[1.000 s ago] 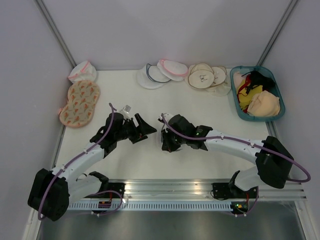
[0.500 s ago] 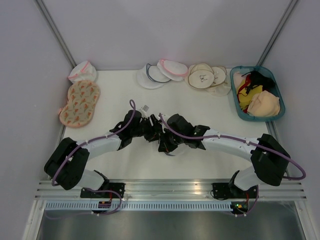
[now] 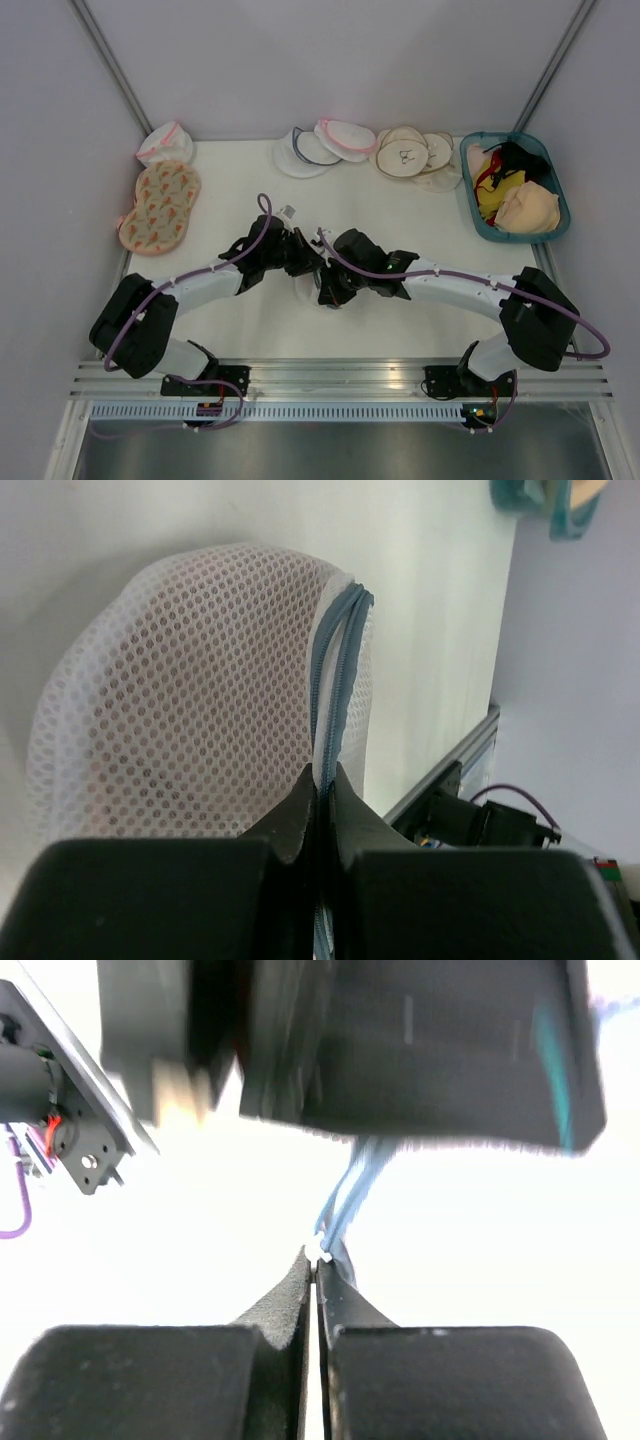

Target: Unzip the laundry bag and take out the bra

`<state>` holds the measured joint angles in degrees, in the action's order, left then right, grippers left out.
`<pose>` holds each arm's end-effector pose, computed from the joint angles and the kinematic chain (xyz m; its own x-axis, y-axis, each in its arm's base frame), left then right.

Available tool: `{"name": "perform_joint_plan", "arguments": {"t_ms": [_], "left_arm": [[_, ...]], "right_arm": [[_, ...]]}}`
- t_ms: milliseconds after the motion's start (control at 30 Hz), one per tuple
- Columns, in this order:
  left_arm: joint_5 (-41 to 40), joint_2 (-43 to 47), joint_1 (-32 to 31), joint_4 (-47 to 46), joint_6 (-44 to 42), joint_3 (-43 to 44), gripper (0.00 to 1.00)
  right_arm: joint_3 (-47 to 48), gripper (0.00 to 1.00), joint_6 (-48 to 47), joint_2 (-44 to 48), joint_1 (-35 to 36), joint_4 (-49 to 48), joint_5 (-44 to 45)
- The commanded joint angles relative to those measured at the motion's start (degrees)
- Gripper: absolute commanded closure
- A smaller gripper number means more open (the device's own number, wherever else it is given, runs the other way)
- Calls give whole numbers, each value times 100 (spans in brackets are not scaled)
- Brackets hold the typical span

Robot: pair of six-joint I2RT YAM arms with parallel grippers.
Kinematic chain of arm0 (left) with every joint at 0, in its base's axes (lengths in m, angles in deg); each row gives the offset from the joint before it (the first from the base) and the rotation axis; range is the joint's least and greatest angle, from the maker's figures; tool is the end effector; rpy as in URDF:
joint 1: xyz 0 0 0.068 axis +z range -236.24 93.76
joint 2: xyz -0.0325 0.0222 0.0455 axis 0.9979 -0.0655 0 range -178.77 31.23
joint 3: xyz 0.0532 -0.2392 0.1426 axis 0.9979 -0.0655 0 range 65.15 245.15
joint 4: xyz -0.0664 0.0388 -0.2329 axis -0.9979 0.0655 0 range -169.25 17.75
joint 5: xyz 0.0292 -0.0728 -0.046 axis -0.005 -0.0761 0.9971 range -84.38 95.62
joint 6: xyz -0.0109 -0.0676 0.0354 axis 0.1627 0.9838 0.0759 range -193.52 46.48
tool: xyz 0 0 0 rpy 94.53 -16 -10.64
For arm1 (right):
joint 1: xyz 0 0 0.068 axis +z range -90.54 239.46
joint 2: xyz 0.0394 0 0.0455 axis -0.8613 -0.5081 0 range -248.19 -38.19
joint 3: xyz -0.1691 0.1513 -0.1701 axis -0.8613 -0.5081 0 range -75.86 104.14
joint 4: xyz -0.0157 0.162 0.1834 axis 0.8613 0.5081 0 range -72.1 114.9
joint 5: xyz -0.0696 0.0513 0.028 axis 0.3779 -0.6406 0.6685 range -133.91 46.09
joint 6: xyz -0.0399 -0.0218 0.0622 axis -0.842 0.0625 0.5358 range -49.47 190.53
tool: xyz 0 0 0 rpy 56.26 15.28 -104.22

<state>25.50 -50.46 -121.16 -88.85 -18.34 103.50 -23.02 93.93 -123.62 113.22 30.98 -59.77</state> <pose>0.2332 -0.1899 0.1977 -0.8923 -0.3187 -0.3197 0.0659 0.6088 -0.7906 0.1734 0.2671 0.2176 -0.7411 -0.3649 -0.5636 -0.6477 0.6096 0.4570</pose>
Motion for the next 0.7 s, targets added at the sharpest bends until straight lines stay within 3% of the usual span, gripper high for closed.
{"name": "perform_joint_plan", "arguments": {"t_ms": [0,200,300,500,667], "left_arm": [[-635,110,450,100,-201,50,98],[-520,22,942,38,-227,-29,98],[-337,-49,1118,11,-253,-38,98],[-64,-49,1215,11,-323,-73,98],[112,30,1224,55,-438,-91,98]], "right_arm": [[-133,100,-151,-236,47,387,-312],[-520,100,-239,-448,135,704,-76],[-477,100,-257,-588,153,1020,511],[23,100,93,-1080,144,1881,3340],[437,100,385,-1415,91,2313,4547]]}}
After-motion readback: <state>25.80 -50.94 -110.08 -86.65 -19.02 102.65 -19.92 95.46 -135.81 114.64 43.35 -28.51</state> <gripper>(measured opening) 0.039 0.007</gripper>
